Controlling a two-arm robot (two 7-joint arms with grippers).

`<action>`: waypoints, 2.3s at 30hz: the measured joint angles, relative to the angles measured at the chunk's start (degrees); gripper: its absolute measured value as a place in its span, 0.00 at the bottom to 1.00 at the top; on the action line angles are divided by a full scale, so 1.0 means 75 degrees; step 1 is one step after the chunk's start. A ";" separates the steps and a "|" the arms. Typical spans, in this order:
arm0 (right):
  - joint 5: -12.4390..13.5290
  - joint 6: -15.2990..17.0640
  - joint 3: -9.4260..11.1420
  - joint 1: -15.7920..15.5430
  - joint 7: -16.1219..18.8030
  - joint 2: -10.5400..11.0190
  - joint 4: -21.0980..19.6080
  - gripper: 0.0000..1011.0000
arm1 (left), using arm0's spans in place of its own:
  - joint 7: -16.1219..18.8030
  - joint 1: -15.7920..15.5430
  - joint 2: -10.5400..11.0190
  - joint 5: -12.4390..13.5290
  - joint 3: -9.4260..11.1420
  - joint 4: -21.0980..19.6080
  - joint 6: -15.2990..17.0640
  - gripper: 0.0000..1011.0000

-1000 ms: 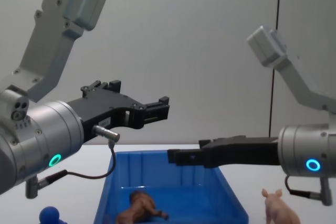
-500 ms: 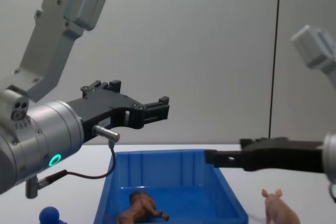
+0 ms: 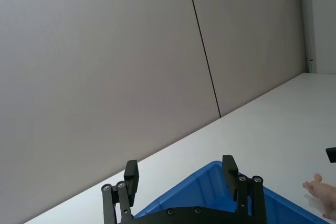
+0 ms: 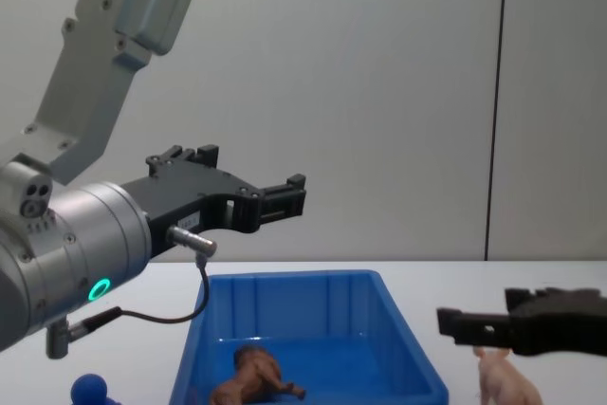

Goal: Pick up the two dolls from the table and place them into the box.

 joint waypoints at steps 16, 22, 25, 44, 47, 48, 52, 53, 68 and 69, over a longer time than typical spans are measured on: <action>0.0201 0.0123 0.0062 -0.0430 -0.0420 0.0215 -0.0092 0.99 | 0.0000 0.0000 0.0001 0.0000 0.0000 0.0000 0.0000 0.99; 0.0345 0.0249 0.0069 -0.0448 -0.0462 0.0208 0.0085 0.98 | 0.0000 0.0000 0.0000 0.0000 0.0000 0.0000 0.0000 0.99; 0.0425 0.0312 0.0068 -0.0430 -0.0464 0.0183 0.0212 0.92 | 0.0000 0.0000 0.0000 0.0000 0.0000 0.0000 0.0000 0.99; 0.0730 0.0428 0.0006 -0.0243 -0.0422 0.0003 0.0821 0.39 | 0.0000 0.0000 0.0000 0.0000 0.0000 0.0000 0.0000 0.99; 0.0723 0.0352 0.0003 -0.0242 -0.0462 0.0000 0.0823 0.35 | 0.0000 0.0000 0.0000 0.0000 0.0000 0.0000 0.0000 0.99; 0.0717 0.0331 0.0003 -0.0242 -0.0479 0.0000 0.0821 0.35 | 0.0000 0.0000 0.0000 0.0000 0.0000 0.0000 0.0000 0.99; 0.0631 0.0201 0.0002 -0.0246 -0.0575 0.0006 0.0737 0.35 | 0.0000 0.0000 0.0000 0.0000 0.0000 0.0000 0.0000 0.99; 0.0578 0.0137 0.0001 -0.0248 -0.0618 0.0011 0.0689 0.35 | 0.0000 0.0000 0.0000 0.0000 0.0000 0.0000 0.0000 0.99; 0.0057 -0.0223 -0.0026 0.0001 -0.0425 -0.0015 0.0068 0.35 | 0.0000 0.0000 0.0000 0.0000 0.0000 0.0000 0.0000 0.99; 0.0008 -0.0224 -0.0042 0.0063 -0.0338 -0.0039 0.0032 0.35 | 0.0000 0.0000 0.0000 0.0000 0.0000 0.0000 0.0000 0.99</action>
